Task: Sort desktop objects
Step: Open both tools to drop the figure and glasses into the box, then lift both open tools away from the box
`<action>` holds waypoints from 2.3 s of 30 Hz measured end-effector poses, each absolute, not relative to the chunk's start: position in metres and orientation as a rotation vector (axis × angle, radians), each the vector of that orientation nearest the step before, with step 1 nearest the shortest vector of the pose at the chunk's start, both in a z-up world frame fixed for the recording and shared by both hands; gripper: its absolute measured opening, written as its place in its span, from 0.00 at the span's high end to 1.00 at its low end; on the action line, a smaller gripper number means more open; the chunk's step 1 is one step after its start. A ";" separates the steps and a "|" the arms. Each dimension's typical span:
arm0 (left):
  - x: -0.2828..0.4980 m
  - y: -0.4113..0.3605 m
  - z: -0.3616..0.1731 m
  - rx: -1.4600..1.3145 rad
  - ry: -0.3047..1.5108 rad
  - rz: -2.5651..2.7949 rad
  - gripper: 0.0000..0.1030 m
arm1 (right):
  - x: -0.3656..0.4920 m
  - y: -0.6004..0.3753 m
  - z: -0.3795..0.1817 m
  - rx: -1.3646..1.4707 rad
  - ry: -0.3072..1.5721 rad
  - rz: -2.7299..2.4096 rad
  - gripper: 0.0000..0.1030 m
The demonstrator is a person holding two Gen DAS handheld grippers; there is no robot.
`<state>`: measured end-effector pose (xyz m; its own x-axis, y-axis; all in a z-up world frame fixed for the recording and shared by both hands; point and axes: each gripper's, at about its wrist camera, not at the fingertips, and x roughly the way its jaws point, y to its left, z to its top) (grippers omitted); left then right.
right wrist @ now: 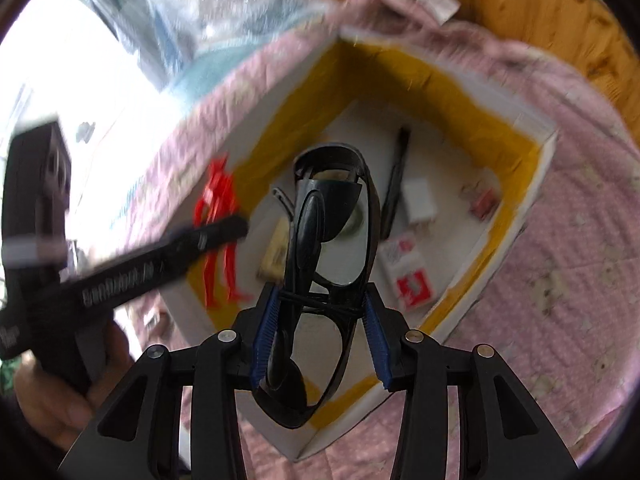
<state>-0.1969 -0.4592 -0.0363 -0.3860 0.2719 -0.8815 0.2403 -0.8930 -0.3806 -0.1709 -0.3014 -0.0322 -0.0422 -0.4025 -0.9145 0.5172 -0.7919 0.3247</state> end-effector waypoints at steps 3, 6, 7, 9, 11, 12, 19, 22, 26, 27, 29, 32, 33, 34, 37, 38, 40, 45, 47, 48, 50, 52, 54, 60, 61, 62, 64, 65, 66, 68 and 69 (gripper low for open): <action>-0.200 -0.467 -0.046 -1.782 -0.767 2.478 0.52 | -0.167 -0.295 -0.043 1.671 0.090 -1.872 0.48; -0.195 -0.480 -0.047 -1.790 -0.839 2.485 0.52 | -0.166 -0.286 -0.042 1.683 0.056 -1.873 0.48; -0.194 -0.482 -0.048 -1.791 -0.858 2.479 0.52 | -0.166 -0.284 -0.042 1.684 0.052 -1.872 0.48; -0.191 -0.485 -0.048 -1.798 -0.876 2.474 0.52 | -0.167 -0.280 -0.041 1.686 0.043 -1.884 0.48; -0.189 -0.486 -0.048 -1.812 -0.876 2.471 0.52 | -0.166 -0.277 -0.037 1.684 0.031 -1.888 0.48; -0.188 -0.487 -0.047 -1.814 -0.876 2.470 0.52 | -0.166 -0.278 -0.035 1.681 0.027 -1.891 0.48; -0.180 -0.480 -0.038 -1.795 -0.875 2.458 0.52 | -0.161 -0.279 -0.026 1.664 0.025 -1.909 0.48; -0.177 -0.472 -0.033 -1.785 -0.854 2.449 0.52 | -0.158 -0.278 -0.022 1.651 0.029 -1.916 0.48; -0.170 -0.461 -0.027 -1.778 -0.838 2.432 0.52 | -0.152 -0.275 -0.014 1.633 0.037 -1.936 0.48; -0.169 -0.460 -0.026 -1.779 -0.833 2.431 0.52 | -0.150 -0.274 -0.013 1.628 0.040 -1.942 0.47; -0.165 -0.455 -0.023 -1.772 -0.829 2.419 0.52 | -0.147 -0.273 -0.009 1.622 0.043 -1.950 0.47; -0.159 -0.450 -0.018 -1.763 -0.824 2.412 0.52 | -0.142 -0.272 -0.003 1.611 0.069 -1.964 0.47; -0.157 -0.448 -0.017 -1.759 -0.820 2.408 0.51 | -0.140 -0.273 -0.001 1.606 0.079 -1.969 0.47; -0.156 -0.447 -0.016 -1.757 -0.817 2.407 0.51 | -0.139 -0.273 0.001 1.599 0.090 -1.977 0.47; -0.152 -0.443 -0.010 -1.742 -0.804 2.402 0.52 | -0.135 -0.275 0.007 1.590 0.127 -1.996 0.47; -0.150 -0.442 -0.008 -1.737 -0.802 2.400 0.52 | -0.133 -0.275 0.008 1.588 0.132 -1.996 0.47; -0.148 -0.440 -0.005 -1.729 -0.800 2.397 0.51 | -0.130 -0.277 0.011 1.577 0.144 -1.994 0.47; -0.144 -0.439 0.002 -1.708 -0.800 2.396 0.51 | -0.123 -0.282 0.015 1.591 0.208 -2.006 0.47; -0.143 -0.438 0.004 -1.702 -0.799 2.395 0.51 | -0.121 -0.281 0.014 1.604 0.226 -2.016 0.47; -0.142 -0.437 0.005 -1.700 -0.798 2.395 0.51 | -0.120 -0.280 0.014 1.610 0.226 -2.017 0.47; -0.140 -0.436 0.005 -1.698 -0.794 2.392 0.51 | -0.119 -0.278 0.014 1.620 0.224 -2.018 0.47; -0.138 -0.434 0.005 -1.696 -0.788 2.390 0.51 | -0.119 -0.276 0.015 1.624 0.217 -2.018 0.47; -0.137 -0.432 0.006 -1.697 -0.785 2.389 0.51 | -0.118 -0.275 0.016 1.624 0.213 -2.021 0.47; -0.132 -0.429 0.008 -1.694 -0.778 2.394 0.51 | -0.116 -0.273 0.020 1.615 0.217 -2.038 0.47; -0.131 -0.429 0.008 -1.694 -0.777 2.398 0.51 | -0.117 -0.273 0.021 1.616 0.218 -2.036 0.47; -0.131 -0.429 0.008 -1.693 -0.778 2.399 0.51 | -0.117 -0.274 0.022 1.617 0.220 -2.030 0.47; -0.129 -0.429 0.009 -1.692 -0.777 2.403 0.51 | -0.116 -0.276 0.024 1.609 0.226 -2.017 0.41; -0.129 -0.429 0.009 -1.691 -0.779 2.403 0.51 | -0.115 -0.277 0.028 1.587 0.245 -2.033 0.41; -0.128 -0.429 0.010 -1.691 -0.780 2.401 0.51 | -0.114 -0.279 0.031 1.565 0.270 -2.052 0.41; -0.127 -0.429 0.010 -1.690 -0.781 2.404 0.51 | -0.114 -0.282 0.035 1.541 0.308 -2.071 0.41; -0.127 -0.430 0.010 -1.688 -0.790 2.404 0.48 | -0.114 -0.283 0.036 1.534 0.321 -2.080 0.41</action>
